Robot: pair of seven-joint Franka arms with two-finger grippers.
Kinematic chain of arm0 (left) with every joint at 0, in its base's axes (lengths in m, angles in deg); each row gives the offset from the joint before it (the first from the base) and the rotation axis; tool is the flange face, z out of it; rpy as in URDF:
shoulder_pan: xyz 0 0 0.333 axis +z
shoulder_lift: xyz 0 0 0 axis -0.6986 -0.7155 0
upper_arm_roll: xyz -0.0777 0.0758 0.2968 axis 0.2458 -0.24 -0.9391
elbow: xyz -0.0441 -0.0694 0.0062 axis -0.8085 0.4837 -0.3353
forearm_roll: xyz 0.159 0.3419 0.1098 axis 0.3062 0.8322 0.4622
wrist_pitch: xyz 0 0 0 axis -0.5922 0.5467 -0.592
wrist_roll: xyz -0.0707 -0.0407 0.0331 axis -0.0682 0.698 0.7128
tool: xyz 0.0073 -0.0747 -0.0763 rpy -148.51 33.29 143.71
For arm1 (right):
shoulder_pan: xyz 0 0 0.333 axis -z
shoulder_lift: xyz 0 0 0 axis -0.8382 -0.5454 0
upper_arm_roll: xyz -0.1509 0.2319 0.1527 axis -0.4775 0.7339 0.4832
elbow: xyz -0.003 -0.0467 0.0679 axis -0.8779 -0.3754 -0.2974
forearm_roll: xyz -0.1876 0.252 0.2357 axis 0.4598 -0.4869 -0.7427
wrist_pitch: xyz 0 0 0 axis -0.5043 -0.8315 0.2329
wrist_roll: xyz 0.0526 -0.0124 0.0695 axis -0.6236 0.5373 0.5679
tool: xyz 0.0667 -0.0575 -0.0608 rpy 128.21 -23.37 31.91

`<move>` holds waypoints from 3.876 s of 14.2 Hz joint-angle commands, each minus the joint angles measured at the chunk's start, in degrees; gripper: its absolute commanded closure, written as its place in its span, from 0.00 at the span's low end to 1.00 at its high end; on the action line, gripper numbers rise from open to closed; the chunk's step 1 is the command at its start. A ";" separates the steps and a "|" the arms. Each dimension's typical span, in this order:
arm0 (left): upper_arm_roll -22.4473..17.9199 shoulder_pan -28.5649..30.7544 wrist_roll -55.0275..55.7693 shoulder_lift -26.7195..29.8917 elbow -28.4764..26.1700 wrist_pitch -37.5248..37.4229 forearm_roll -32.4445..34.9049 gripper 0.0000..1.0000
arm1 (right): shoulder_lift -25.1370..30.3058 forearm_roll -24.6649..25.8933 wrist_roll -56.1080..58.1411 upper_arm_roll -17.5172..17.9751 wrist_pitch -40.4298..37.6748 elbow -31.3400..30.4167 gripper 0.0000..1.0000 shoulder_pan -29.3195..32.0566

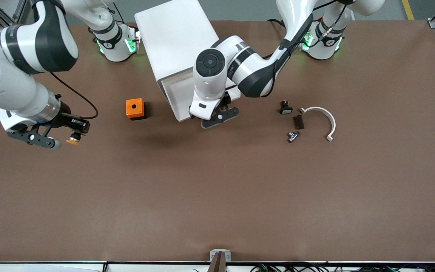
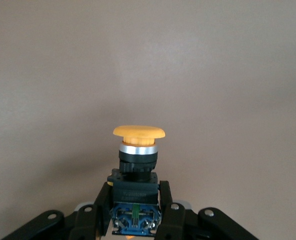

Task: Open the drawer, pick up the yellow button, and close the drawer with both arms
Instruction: 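Carry the yellow button beside the orange box and release it on the table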

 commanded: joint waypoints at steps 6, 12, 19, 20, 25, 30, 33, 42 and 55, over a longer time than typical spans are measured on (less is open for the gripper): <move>0.21 -4.58 3.67 1.74 -4.33 0.72 1.15 0.01 | 1.04 0.99 14.66 1.00 16.36 -12.00 1.00 9.38; 2.23 -5.46 4.73 1.39 -4.60 0.19 -2.61 0.01 | -4.66 0.99 24.06 1.08 30.87 -17.01 1.00 16.05; 3.03 -5.55 4.82 0.86 -4.86 0.28 -9.56 0.01 | -13.80 0.82 28.20 1.26 42.20 -17.10 1.00 20.28; 3.11 -5.64 4.82 0.77 -4.86 0.19 -10.79 0.01 | -14.94 0.81 28.47 1.26 43.70 -17.10 1.00 20.46; 3.11 -5.55 4.82 -0.11 -5.30 0.28 -15.98 0.01 | -19.34 0.11 28.82 1.52 49.51 -17.10 1.00 21.42; 3.11 -5.55 4.55 -0.11 -5.48 0.28 -16.51 0.01 | -22.16 -0.50 28.73 5.46 50.31 -16.40 1.00 25.89; 3.11 -5.46 4.47 -0.20 -5.56 0.28 -18.96 0.01 | -24.26 -1.12 28.82 8.29 52.85 -16.14 1.00 28.28; 1.97 -1.43 3.93 1.12 -4.78 0.54 -16.26 0.01 | -25.50 -1.12 28.56 8.38 52.33 -14.47 0.00 27.84; 1.88 16.76 -16.33 19.65 -3.54 -15.60 -6.32 0.01 | -14.79 -1.21 19.78 8.82 22.32 -6.93 0.00 22.75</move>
